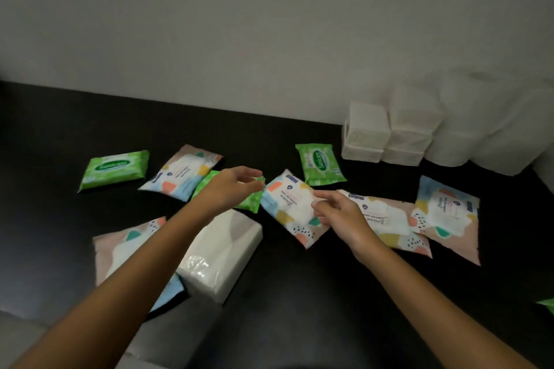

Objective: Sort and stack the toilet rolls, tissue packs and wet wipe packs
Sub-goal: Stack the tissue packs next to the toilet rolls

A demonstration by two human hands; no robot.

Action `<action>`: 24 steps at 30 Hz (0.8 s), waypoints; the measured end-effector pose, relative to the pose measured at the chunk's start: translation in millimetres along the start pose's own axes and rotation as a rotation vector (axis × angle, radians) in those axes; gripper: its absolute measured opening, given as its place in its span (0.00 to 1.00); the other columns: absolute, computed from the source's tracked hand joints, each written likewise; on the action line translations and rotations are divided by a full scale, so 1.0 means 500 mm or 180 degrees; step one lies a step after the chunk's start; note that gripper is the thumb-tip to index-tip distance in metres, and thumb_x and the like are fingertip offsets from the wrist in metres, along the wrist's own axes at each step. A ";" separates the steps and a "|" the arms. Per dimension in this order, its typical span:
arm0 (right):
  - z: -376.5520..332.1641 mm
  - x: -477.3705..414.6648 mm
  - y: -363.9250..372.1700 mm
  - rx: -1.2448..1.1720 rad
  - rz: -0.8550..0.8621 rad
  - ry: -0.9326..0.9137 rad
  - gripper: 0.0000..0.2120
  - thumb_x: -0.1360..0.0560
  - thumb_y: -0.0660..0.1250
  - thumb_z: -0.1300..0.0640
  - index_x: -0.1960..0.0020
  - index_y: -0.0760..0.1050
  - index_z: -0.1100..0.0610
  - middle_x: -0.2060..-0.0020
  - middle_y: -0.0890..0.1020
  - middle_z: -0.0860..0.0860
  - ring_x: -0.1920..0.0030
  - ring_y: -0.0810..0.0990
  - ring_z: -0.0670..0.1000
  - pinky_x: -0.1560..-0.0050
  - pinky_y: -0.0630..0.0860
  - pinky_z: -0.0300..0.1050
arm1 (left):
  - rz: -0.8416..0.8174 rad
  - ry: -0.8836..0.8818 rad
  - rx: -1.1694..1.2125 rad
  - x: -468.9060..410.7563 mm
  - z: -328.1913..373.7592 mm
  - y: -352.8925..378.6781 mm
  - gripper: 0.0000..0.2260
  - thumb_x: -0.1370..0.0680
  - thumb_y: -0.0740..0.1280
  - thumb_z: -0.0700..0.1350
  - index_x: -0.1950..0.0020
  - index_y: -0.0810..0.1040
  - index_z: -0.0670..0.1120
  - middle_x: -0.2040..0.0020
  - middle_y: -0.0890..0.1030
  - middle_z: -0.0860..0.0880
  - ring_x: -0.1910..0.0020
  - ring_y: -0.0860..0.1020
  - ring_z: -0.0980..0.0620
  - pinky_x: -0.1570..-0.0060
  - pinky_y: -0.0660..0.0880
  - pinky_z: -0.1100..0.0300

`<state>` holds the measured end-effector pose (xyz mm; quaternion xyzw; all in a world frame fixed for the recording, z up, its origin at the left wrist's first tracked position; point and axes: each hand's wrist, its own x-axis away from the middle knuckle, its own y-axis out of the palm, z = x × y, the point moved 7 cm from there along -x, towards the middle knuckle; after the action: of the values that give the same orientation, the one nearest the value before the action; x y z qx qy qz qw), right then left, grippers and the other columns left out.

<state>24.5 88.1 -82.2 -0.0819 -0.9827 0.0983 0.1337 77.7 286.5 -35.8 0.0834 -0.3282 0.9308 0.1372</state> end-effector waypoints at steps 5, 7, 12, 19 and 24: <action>0.028 0.039 0.100 -0.0120 -0.0451 0.0316 0.17 0.25 0.65 0.56 0.37 0.70 0.56 0.57 0.76 0.50 0.54 0.78 0.49 0.55 0.76 0.40 | 0.0197 -0.0363 -0.0256 0.068 -0.087 -0.043 0.21 0.24 0.65 0.50 0.32 0.70 0.49 0.34 0.73 0.47 0.37 0.73 0.49 0.43 0.68 0.58; 0.037 0.056 0.130 -0.0105 -0.0613 0.0425 0.20 0.25 0.66 0.55 0.35 0.68 0.56 0.52 0.76 0.53 0.52 0.78 0.50 0.53 0.76 0.40 | 0.0190 -0.0569 -0.0318 0.085 -0.117 -0.047 0.23 0.24 0.65 0.51 0.30 0.67 0.48 0.33 0.72 0.46 0.35 0.72 0.47 0.40 0.67 0.57; 0.064 0.099 0.186 -0.0010 -0.0801 0.0553 0.27 0.25 0.65 0.52 0.30 0.63 0.59 0.46 0.76 0.52 0.44 0.76 0.51 0.39 0.74 0.47 | 0.0160 -0.0941 -0.0309 0.115 -0.164 -0.039 0.24 0.23 0.63 0.50 0.28 0.64 0.45 0.31 0.71 0.44 0.34 0.70 0.45 0.39 0.66 0.56; 0.063 0.132 0.241 0.0192 -0.1065 0.0379 0.26 0.24 0.63 0.50 0.31 0.66 0.62 0.34 0.72 0.55 0.38 0.73 0.51 0.34 0.69 0.48 | 0.0154 -0.1017 -0.0550 0.129 -0.178 -0.019 0.20 0.21 0.60 0.51 0.30 0.69 0.46 0.32 0.72 0.45 0.35 0.71 0.45 0.39 0.66 0.56; 0.046 0.129 0.225 0.0008 -0.0893 0.0204 0.33 0.25 0.64 0.51 0.25 0.54 0.52 0.32 0.66 0.55 0.34 0.70 0.53 0.33 0.69 0.48 | 0.0423 -0.0698 0.0017 0.131 -0.162 -0.011 0.19 0.23 0.63 0.50 0.32 0.70 0.49 0.37 0.75 0.47 0.46 0.71 0.53 0.51 0.67 0.59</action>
<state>-28.2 204.9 -111.9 0.0534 -0.9796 0.0772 0.1775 12.0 355.4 -78.9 0.1631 -0.3436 0.9240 0.0384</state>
